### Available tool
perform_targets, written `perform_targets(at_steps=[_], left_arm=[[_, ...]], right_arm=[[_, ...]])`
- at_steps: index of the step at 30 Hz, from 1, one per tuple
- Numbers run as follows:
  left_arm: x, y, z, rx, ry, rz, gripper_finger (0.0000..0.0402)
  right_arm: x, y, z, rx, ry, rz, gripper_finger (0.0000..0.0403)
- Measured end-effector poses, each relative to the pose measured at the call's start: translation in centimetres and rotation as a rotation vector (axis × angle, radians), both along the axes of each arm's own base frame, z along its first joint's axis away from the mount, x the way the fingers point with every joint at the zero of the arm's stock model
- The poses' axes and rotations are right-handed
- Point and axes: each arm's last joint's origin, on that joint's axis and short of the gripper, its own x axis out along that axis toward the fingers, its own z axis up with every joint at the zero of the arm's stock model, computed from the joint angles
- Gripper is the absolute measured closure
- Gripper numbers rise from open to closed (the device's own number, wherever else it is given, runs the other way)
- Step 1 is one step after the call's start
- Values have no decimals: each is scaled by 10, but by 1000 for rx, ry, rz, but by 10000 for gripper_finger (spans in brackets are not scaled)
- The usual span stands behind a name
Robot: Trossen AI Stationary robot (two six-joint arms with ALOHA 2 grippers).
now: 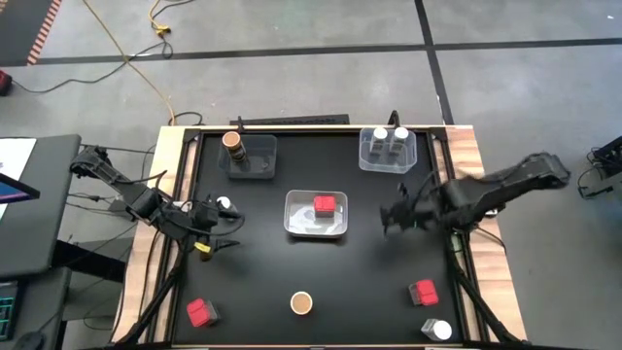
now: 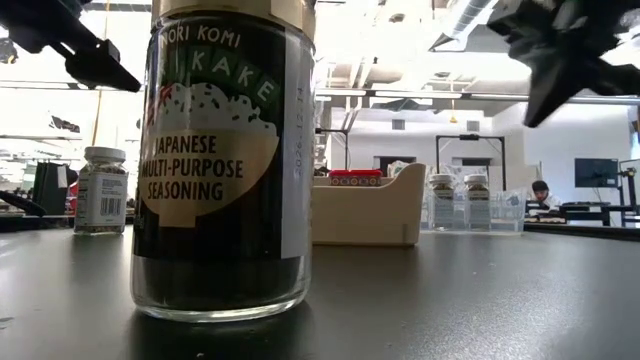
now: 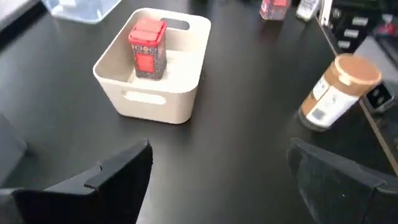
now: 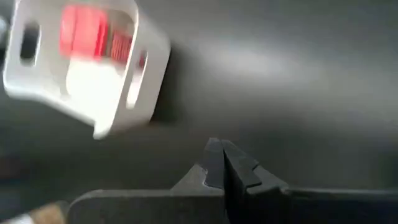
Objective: Sort spices by type
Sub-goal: Put the red seasoning can into the gray bin
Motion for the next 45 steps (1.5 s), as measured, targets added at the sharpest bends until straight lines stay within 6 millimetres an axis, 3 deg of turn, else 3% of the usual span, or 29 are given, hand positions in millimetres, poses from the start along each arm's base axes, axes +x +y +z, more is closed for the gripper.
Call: perform_targets(at_steps=[11,17,26,36,41,45], left_arm=[[4,-3,-2,-160,8,85,47],[29,-29,0,-109,-5,1,47],[74,-76,23,-51,154,17,47],[107,-106,52,-341,446,564,47],[113,-123,53,-477,595,724,47],[106,-142,46,-578,686,807,47]], right_arm=[[26,90,-28,50,91,-14,388],[34,117,-28,48,97,34,388],[27,130,-29,23,117,111,388],[26,134,-29,-12,124,230,381],[24,137,-29,-40,132,311,380],[24,140,-28,-57,125,381,380]])
